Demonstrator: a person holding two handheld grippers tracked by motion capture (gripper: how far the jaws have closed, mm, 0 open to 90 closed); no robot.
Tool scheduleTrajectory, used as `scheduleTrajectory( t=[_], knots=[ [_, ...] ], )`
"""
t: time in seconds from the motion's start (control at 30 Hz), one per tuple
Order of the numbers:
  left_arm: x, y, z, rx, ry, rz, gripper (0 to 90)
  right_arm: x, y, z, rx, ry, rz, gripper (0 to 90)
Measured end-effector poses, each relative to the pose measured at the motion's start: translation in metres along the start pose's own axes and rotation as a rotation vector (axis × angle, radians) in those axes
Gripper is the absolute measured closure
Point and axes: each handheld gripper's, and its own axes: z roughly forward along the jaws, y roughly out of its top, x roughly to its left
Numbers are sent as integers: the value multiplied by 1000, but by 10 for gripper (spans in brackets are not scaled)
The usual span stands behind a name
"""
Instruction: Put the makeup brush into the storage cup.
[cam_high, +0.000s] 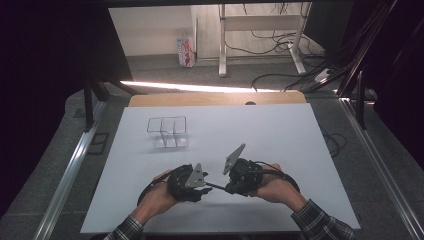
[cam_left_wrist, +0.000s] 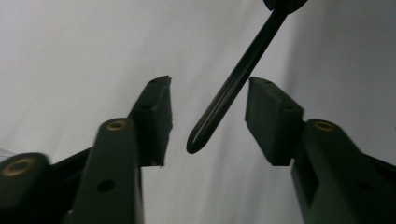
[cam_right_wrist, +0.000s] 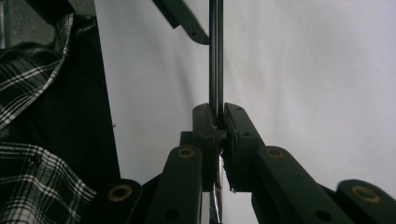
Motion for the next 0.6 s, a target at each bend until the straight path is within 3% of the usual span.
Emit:
scheduleTrajectory(
  t=[0.27,0.37,0.43,0.53,0.6],
  knots=[
    [-7,0,2,29,-8,88,726,1,0,2,8,17,-14,836],
    [-10,-1,3,65,-67,144,799,0,-2,0,-6,-12,-20,812],
    [-12,0,4,86,-84,154,831,-3,-4,-3,-39,-34,-5,774],
    [-12,0,3,79,-100,115,832,-7,-7,-2,-60,-81,21,479],
    [-10,-1,2,79,-107,94,832,-10,-10,0,-83,-84,39,331]
  ],
)
